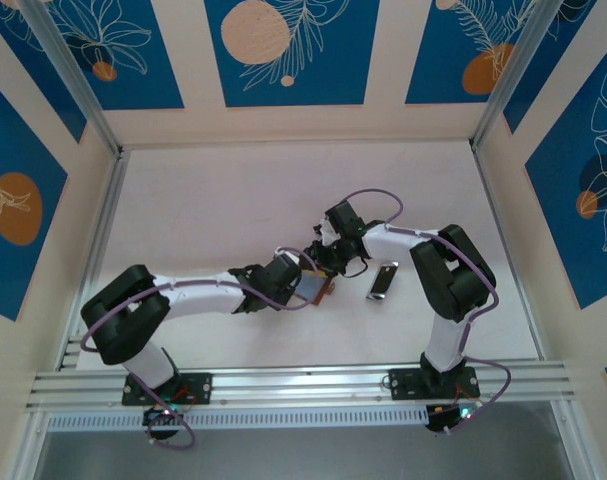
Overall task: Put the credit cards into the card holder
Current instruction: Flip over the card slot on the card holder.
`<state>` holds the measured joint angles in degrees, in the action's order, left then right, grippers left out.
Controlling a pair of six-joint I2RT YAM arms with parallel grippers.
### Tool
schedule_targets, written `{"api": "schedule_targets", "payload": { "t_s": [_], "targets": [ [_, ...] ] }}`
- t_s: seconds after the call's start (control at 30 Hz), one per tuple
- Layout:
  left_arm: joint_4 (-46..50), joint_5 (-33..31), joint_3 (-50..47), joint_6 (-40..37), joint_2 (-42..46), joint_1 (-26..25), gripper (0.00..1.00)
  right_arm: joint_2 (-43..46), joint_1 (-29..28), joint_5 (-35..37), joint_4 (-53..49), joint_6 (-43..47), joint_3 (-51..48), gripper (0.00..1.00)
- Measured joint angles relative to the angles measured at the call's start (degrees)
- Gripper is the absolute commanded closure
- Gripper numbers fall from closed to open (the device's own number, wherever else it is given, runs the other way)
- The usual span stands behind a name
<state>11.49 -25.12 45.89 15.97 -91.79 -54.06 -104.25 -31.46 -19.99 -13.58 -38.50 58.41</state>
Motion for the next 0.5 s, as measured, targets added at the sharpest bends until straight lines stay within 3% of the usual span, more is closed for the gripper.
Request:
{"api": "schedule_targets", "payload": {
  "t_s": [0.5],
  "targets": [
    [3.02, -7.15, 3.74, 2.38, -1.46, 2.32, 0.33, 11.87, 0.74, 1.44, -4.26, 1.11, -0.44, 0.58]
  ]
}}
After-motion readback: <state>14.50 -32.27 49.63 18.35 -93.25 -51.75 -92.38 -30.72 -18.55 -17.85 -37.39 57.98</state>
